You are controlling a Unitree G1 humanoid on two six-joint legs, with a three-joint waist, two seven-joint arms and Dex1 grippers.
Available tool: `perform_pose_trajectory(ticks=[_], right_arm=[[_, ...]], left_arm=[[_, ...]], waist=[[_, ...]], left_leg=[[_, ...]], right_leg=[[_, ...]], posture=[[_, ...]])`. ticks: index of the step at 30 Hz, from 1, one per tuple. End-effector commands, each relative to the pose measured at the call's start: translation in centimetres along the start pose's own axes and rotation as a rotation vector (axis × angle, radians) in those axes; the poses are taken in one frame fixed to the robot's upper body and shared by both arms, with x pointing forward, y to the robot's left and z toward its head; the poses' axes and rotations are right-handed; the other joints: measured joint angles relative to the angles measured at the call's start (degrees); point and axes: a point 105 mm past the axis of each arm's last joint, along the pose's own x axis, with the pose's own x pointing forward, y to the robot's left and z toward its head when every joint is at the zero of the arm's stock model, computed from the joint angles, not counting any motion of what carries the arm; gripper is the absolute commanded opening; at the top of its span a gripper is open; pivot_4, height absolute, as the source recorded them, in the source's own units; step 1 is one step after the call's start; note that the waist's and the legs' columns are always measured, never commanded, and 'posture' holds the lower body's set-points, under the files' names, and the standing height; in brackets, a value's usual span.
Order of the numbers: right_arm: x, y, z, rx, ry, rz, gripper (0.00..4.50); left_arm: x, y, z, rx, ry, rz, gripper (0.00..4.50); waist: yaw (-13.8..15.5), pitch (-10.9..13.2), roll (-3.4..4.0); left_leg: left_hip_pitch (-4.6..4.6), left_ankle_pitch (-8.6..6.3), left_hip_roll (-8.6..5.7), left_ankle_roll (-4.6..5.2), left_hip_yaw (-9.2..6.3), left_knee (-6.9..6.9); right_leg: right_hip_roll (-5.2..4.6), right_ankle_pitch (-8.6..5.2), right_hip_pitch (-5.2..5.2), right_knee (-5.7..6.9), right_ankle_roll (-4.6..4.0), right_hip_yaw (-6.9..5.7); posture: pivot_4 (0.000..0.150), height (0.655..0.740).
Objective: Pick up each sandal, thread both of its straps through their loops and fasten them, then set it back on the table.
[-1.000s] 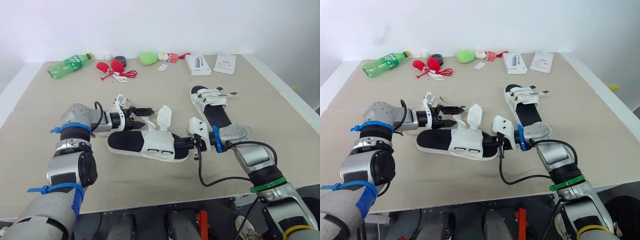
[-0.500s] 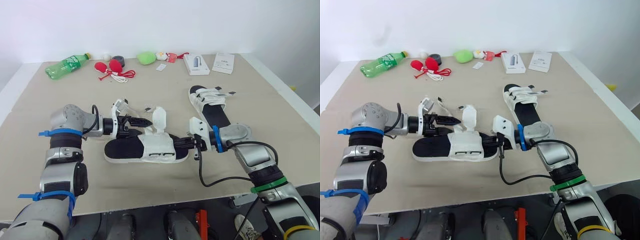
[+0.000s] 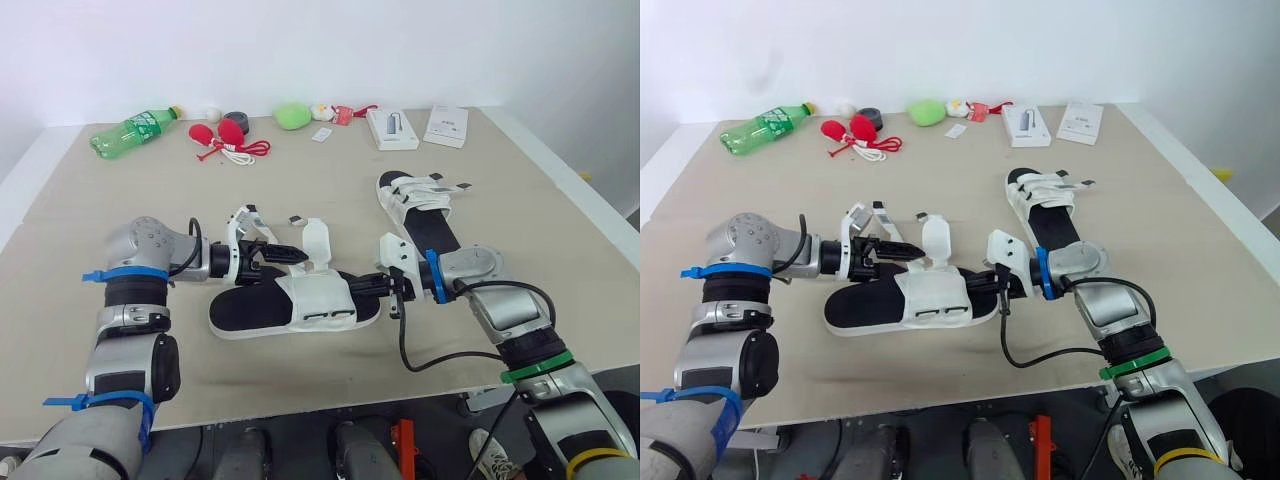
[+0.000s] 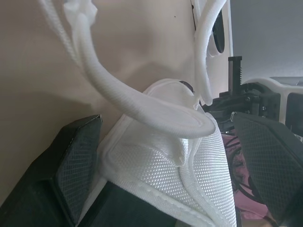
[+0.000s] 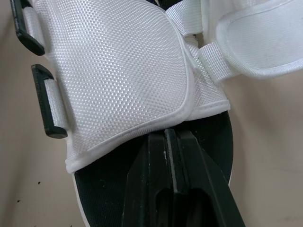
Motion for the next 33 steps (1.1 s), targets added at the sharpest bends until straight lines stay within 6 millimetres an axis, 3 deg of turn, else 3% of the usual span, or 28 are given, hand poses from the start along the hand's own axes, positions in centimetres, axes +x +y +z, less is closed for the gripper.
perform_pose_trajectory(ticks=[1,5,14,22,30,33], right_arm=[[-0.5,-0.3,0.9,-0.039,-0.012,-0.005,0.03],[-0.4,-0.4,0.9,-0.039,-0.012,-0.003,0.03],[-0.4,-0.3,1.0,-0.045,-0.013,0.000,0.03],[-0.4,0.1,0.8,-0.042,-0.009,0.004,0.03],[-0.5,0.1,0.8,-0.044,-0.008,0.001,0.03],[-0.5,0.2,0.7,-0.044,-0.006,0.005,0.00]], left_arm=[[-1.4,-1.8,1.7,0.049,-0.044,-0.035,4.50],[-1.6,-2.2,2.2,0.041,-0.052,-0.047,4.50],[1.1,0.0,1.3,-0.076,-0.021,-0.005,4.50],[1.7,1.3,3.3,-0.124,-0.137,0.040,4.50],[1.8,1.7,3.6,-0.169,-0.159,0.042,4.50],[1.7,2.1,3.9,-0.181,-0.186,0.060,3.78]], waist=[[0.02,0.00,0.00],[0.04,0.00,0.00],[0.07,0.00,0.00],[0.06,0.00,0.00],[0.05,0.00,0.00],[0.03,0.00,0.00]], left_leg=[[0.00,0.00,0.00,0.00,-0.01,0.00],[0.00,0.00,-0.04,0.00,0.01,0.00],[0.00,0.00,-0.04,0.00,0.01,0.01],[0.02,0.01,-0.02,0.00,0.02,0.02],[0.01,0.01,-0.02,0.00,0.03,0.02],[0.01,0.01,-0.02,0.00,0.03,0.02]], right_leg=[[0.00,-0.02,0.00,0.00,0.03,-0.01],[-0.05,-0.02,0.01,0.00,0.03,0.00],[-0.04,-0.02,0.02,0.00,0.03,0.00],[-0.02,-0.01,0.02,0.00,0.03,-0.02],[-0.03,-0.02,0.02,0.00,0.04,-0.01],[-0.03,-0.01,0.02,0.00,0.05,-0.01]], posture=[[0.150,0.7400],[0.150,0.7400],[0.150,0.7400],[0.150,0.7400],[0.150,0.7400],[0.150,0.7400]])
